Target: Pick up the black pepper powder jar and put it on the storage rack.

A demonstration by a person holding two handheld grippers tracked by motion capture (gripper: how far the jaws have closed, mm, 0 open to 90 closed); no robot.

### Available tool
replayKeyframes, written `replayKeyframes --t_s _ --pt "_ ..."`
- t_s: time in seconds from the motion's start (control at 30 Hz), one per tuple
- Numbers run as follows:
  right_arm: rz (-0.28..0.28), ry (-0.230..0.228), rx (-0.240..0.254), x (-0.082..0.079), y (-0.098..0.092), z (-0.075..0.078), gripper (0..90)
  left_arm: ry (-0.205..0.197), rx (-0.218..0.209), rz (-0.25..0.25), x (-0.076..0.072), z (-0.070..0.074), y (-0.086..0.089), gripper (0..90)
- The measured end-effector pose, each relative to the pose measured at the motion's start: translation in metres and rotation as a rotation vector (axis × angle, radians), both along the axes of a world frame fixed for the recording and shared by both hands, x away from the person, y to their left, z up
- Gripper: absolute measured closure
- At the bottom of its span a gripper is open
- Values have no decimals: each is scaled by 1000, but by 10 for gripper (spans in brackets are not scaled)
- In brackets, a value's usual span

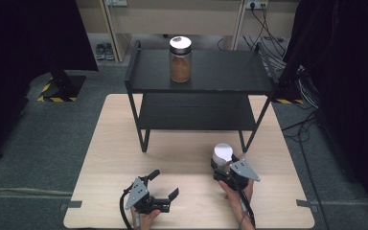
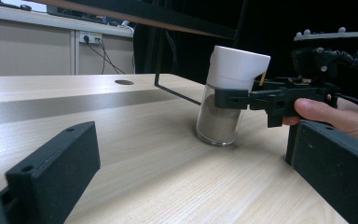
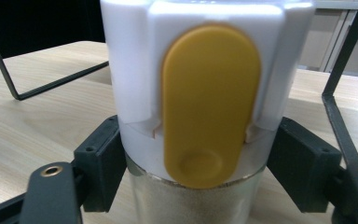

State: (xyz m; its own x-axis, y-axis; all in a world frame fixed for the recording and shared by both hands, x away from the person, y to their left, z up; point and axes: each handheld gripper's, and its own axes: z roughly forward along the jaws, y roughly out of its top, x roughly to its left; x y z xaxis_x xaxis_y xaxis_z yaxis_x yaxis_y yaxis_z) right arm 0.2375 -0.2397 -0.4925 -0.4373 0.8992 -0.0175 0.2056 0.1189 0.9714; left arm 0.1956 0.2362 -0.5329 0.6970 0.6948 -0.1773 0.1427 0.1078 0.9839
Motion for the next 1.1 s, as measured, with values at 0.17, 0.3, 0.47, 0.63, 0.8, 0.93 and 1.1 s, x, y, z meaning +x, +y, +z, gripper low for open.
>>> replayKeyframes --t_s 0.17,0.3,0.47,0.63,0.8,0.93,1.1 --pt "18 -6 -6 1 -1 0 306 1 -3 1 0 0 0 3" --pt "27 -9 -5 2 -4 -1 308 1 -4 1 0 0 0 3" --pt "50 -32 -17 0 -6 -3 310 0 -6 1 0 -1 0 3" --pt "65 -37 15 -1 -10 -6 310 0 -8 1 0 -1 1 3" --pt "77 -28 42 0 -14 -6 310 0 -9 1 0 -1 1 3" --pt "89 -45 32 -2 -16 -2 310 0 -9 1 0 -1 1 2" --pt "109 -56 37 -5 -18 5 310 1 -9 1 0 -1 1 3"
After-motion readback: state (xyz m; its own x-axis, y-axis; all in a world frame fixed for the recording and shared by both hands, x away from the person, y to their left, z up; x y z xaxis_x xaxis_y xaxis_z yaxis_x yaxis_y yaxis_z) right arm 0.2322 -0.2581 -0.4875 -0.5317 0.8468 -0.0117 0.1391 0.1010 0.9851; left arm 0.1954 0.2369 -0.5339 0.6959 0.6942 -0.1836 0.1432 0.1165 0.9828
